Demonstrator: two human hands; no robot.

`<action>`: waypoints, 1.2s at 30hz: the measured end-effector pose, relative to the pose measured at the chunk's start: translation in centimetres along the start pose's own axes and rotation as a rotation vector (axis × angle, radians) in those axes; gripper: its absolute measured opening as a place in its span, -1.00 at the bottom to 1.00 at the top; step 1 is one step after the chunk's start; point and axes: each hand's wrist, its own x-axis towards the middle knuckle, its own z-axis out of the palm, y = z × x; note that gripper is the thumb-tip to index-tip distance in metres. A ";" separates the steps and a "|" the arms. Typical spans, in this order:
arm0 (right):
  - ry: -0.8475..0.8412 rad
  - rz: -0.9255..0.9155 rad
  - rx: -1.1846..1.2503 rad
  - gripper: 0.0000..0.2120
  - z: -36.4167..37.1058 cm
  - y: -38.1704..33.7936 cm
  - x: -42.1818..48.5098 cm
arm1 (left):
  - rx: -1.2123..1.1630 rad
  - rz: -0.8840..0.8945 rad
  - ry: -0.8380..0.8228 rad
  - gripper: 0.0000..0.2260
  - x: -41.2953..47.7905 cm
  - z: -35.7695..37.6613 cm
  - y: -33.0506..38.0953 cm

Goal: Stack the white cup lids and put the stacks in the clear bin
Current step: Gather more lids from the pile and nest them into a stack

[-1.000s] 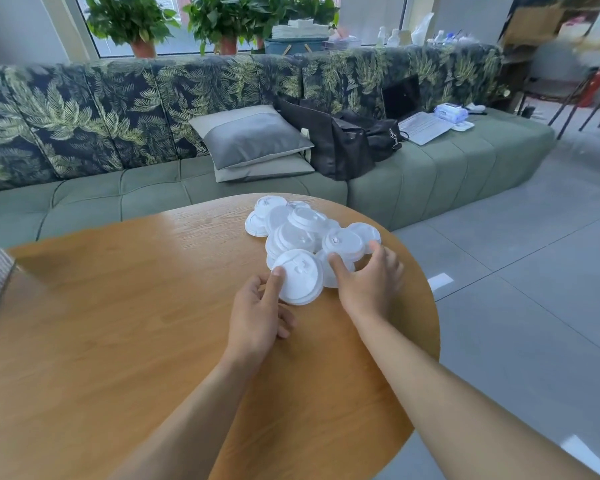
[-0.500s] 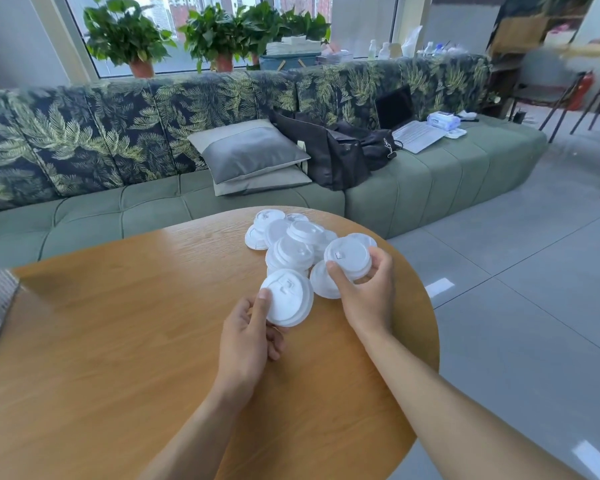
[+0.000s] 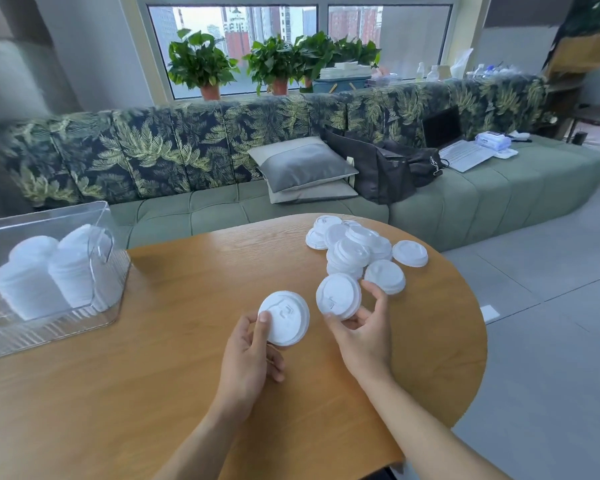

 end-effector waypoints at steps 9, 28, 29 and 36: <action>-0.187 0.103 0.075 -0.36 5.0 -1.3 -4.8 | 0.038 0.008 0.120 -0.72 -3.4 -6.5 0.1; -0.294 0.396 0.414 -0.61 6.4 -1.1 -5.2 | -0.002 -0.013 0.197 -0.65 -4.5 -7.0 -0.4; -0.284 0.389 0.406 -0.64 6.5 -1.0 -5.2 | -0.004 -0.013 0.197 -0.65 -4.5 -7.1 -0.4; -0.201 0.428 0.425 -0.70 6.5 -1.0 -5.3 | -0.002 0.021 0.191 -0.68 -4.8 -7.1 -0.2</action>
